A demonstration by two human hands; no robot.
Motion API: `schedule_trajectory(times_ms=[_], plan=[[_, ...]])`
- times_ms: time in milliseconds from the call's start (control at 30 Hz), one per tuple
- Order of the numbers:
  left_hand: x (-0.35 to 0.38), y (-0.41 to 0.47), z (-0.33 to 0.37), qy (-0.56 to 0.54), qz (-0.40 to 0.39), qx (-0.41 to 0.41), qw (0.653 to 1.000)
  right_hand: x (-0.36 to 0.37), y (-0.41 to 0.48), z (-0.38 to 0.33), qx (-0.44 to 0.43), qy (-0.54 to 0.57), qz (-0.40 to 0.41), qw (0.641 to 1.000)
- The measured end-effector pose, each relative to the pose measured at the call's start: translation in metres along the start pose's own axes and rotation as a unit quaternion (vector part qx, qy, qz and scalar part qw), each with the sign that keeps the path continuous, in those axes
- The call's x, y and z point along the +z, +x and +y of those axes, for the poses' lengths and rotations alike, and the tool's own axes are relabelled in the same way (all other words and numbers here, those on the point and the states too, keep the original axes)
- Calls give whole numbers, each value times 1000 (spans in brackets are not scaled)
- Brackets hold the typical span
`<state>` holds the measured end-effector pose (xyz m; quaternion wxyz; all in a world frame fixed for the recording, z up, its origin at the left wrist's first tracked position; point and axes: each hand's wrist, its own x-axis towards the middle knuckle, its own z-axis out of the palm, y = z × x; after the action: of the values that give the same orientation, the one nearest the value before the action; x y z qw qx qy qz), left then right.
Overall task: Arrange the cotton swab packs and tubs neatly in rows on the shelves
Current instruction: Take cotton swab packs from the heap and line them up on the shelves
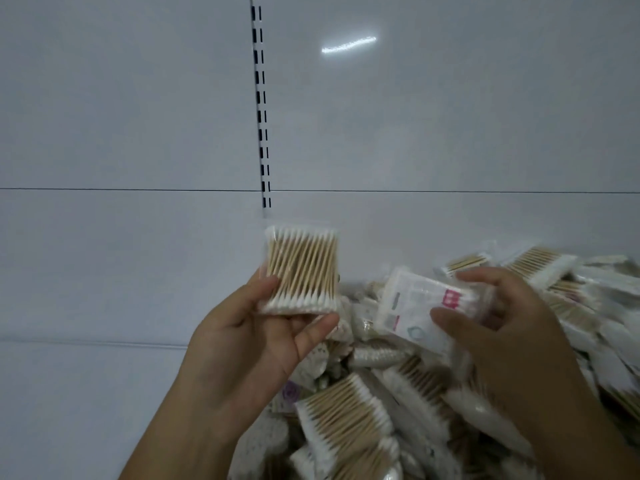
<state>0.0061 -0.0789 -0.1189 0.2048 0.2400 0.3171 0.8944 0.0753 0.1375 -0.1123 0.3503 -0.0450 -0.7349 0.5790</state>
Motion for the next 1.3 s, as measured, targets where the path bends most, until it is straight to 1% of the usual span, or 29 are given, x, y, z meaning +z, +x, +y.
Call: schedule_trajectory(times_ms=[33, 100, 167, 200, 233, 267, 333, 367, 400, 433, 467, 500, 533, 567, 633, 667, 700, 733, 800, 900, 967, 1000, 1033, 1067, 1100, 1133, 1167, 1233, 1300], plan=[[1, -1, -1, 30, -1, 11, 999, -2, 1, -1, 29, 106, 6, 994], [7, -4, -4, 95, -13, 39, 995, -8, 3, -4, 66, 278, -21, 958], [15, -8, -10, 140, -17, 60, 988, -14, 2, -10, 71, 358, -64, 929], [19, -9, -14, 191, 3, 87, 978, -16, 1, -12, 66, 375, -83, 921], [22, -9, -19, 279, 39, 129, 951, -19, 1, -11, 57, 383, -99, 917], [23, -7, -24, 391, 83, 184, 898, -20, 1, -13, 51, 378, -113, 917], [21, -2, -34, 575, 149, 282, 754, -23, 1, -12, 42, 371, -127, 919], [19, 0, -38, 622, 155, 320, 697, -25, 2, -12, 40, 370, -126, 920], [16, 3, -40, 648, 147, 345, 663, -24, 2, -14, 38, 361, -129, 923], [15, 5, -43, 661, 136, 356, 646, -23, 2, -15, 28, 348, -134, 927], [14, 7, -45, 664, 128, 357, 644, -20, 1, -19, 23, 330, -131, 934], [16, 7, -48, 656, 122, 350, 657, -16, 2, -20, 19, 310, -120, 943], [19, 7, -50, 631, 114, 333, 691, -11, 2, -21, 18, 283, -104, 953], [23, 6, -51, 580, 90, 303, 751, -5, 3, -24, 13, 248, -92, 964], [30, 6, -50, 417, -12, 222, 882, 5, 6, -25, 3, 185, -67, 981], [33, 6, -48, 325, -48, 186, 926, 8, 8, -25, 0, 169, -57, 984], [34, 6, -45, 256, -46, 166, 951, 12, 9, -27, -2, 163, -53, 985], [34, 8, -41, 215, -17, 152, 964, 15, 10, -28, -8, 154, -55, 986], [34, 14, -38, 205, 30, 126, 970, 19, 10, -30, -45, 111, -76, 990], [34, 17, -42, 215, 54, 94, 971, 14, 12, -29, -90, 45, -107, 989], [30, 18, -40, 213, 97, 109, 966, -1, 19, -21, -66, 14, -80, 995], [28, 18, -38, 210, 112, 123, 963, -7, 23, -17, -58, -52, -62, 995], [27, 20, -35, 206, 121, 133, 962, -11, 26, -12, -52, -164, -65, 983], [26, 22, -33, 200, 122, 137, 962, -11, 26, -7, -42, -294, -99, 950], [26, 24, -32, 194, 120, 138, 964, -8, 25, 0, -35, -391, -141, 909], [25, 27, -32, 189, 119, 139, 965, -3, 24, 5, -31, -439, -180, 880], [25, 28, -33, 188, 120, 141, 965, 0, 24, 11, -32, -445, -198, 873], [26, 29, -35, 183, 121, 143, 965, 0, 22, 15, -32, -403, -199, 892], [26, 30, -36, 172, 124, 148, 966, -5, 23, 14, -55, -403, -228, 884]])
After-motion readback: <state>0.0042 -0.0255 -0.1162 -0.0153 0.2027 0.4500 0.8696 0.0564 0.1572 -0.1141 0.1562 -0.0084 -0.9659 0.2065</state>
